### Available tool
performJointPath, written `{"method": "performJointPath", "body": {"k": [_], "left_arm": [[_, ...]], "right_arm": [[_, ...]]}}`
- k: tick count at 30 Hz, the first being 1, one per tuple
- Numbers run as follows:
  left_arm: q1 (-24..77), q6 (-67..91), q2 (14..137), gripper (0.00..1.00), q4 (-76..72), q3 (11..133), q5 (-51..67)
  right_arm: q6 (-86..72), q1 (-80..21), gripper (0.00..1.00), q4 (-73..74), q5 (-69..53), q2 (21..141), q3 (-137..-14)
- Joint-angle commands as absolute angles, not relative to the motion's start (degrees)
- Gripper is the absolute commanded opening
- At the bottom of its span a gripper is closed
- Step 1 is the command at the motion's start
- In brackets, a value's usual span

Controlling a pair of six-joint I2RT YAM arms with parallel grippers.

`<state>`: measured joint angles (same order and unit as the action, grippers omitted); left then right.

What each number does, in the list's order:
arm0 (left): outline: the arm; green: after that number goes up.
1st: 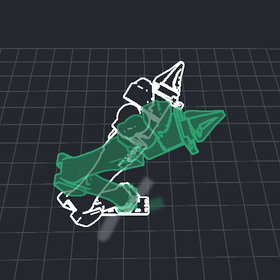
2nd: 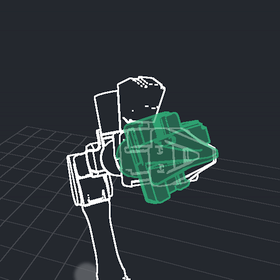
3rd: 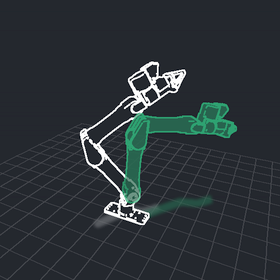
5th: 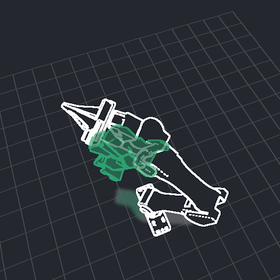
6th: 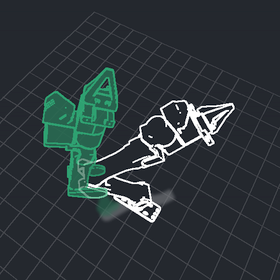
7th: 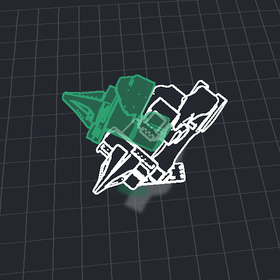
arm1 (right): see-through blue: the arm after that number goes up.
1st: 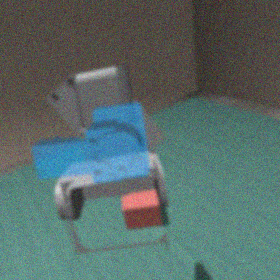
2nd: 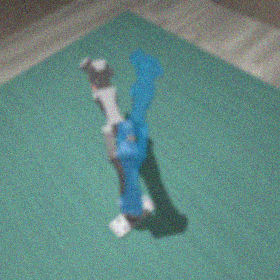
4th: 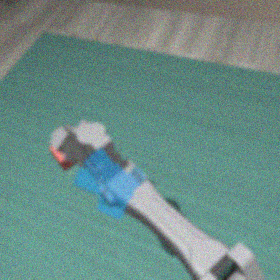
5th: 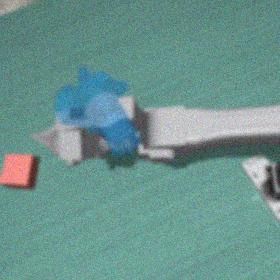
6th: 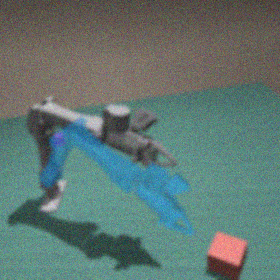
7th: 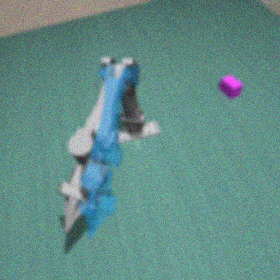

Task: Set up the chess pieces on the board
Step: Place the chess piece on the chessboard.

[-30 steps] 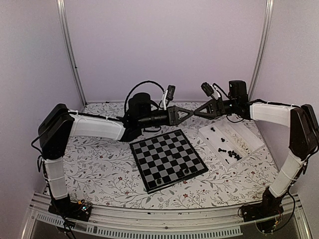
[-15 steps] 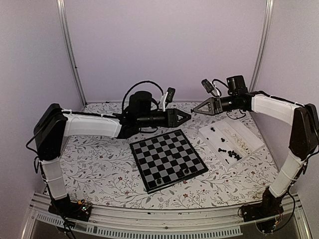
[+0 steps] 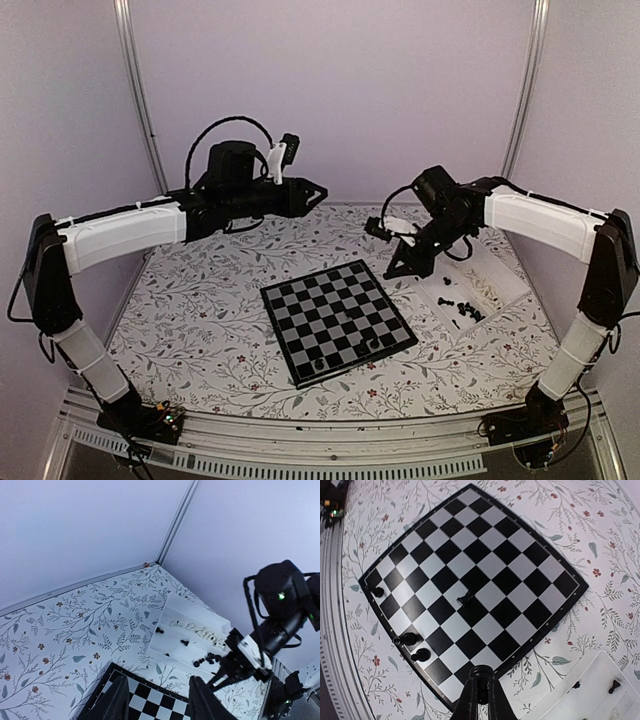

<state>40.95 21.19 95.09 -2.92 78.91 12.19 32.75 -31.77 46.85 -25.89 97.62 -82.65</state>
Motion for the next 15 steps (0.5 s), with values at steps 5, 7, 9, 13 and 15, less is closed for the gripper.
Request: {"method": "performJointPath", "body": {"k": [5,7,9,13,15], "left_arm": [[36.2,20.6,92.6,0.42,-1.1,72.8,11.4],[36.1,20.5,92.6,0.42,-0.6,73.3,11.5],[36.1,20.6,92.4,0.42,-0.6,73.1,11.3],[36.1,20.7,92.4,0.43,-0.7,72.9,11.0],[36.0,20.8,92.6,0.43,-0.8,72.9,11.1]], "right_arm": [[39.8,-39.8,0.05,54.8,-7.6,100.0,-78.6],[40.1,-41.2,0.05,55.2,-6.2,100.7,-77.9],[40.2,-42.3,0.05,55.5,-5.5,101.6,-77.2],[40.1,-43.4,0.05,55.7,-5.3,103.6,-76.0],[40.1,-43.7,0.05,55.7,-5.5,104.2,-75.4]]}}
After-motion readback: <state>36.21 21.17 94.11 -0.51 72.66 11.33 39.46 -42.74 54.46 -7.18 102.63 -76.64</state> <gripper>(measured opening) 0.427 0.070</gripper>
